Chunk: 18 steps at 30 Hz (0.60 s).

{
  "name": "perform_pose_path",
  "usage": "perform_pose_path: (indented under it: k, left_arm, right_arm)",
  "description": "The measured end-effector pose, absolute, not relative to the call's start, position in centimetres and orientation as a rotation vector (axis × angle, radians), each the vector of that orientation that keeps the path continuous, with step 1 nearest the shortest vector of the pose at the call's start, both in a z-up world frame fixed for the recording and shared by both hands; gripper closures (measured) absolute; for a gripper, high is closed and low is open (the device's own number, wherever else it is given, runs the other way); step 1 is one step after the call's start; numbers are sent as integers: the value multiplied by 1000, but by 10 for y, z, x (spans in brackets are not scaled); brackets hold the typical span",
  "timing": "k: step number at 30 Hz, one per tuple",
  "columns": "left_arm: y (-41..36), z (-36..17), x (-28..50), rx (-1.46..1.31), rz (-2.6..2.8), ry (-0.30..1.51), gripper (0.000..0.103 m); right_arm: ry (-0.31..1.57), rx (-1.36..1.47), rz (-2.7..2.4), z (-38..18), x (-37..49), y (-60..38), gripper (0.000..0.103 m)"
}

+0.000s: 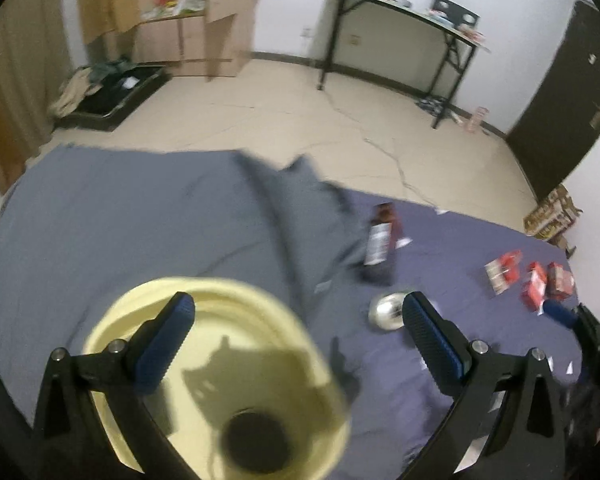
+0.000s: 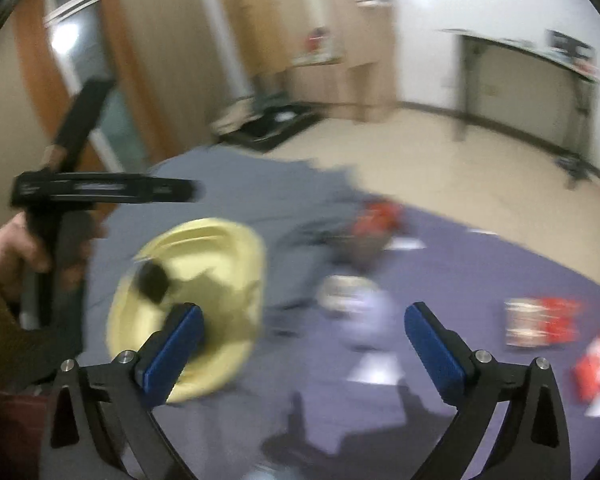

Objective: Organize rigid objects
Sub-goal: 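Grasp the white plush toy with the left tool while the right tool grasps the red-silver box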

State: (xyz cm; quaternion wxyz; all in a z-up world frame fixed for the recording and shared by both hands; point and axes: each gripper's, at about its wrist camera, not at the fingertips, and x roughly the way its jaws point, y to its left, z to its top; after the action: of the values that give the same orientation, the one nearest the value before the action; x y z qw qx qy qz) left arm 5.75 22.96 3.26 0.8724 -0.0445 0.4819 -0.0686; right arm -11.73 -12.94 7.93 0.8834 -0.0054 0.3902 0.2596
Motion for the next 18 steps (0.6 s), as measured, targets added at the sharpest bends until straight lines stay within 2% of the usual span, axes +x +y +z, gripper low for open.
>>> perform_pose_path:
  k: [4,8,13,18]
  left_arm:
    - [173,28,77,-81,-191,1042,0]
    - [122,-2,82,-1,-210,1124,0]
    - [95,-40,70,121,-197,1165,0]
    - [82,-76,68,165,-186,1242,0]
  right_arm:
    - [849,-36,300,68,-101,-251,0]
    - [905,-86,181,38,-92,-333,0]
    - [893,3,46,37,-89,-396,0]
    - [877,108,-91,36,-89,-420,0]
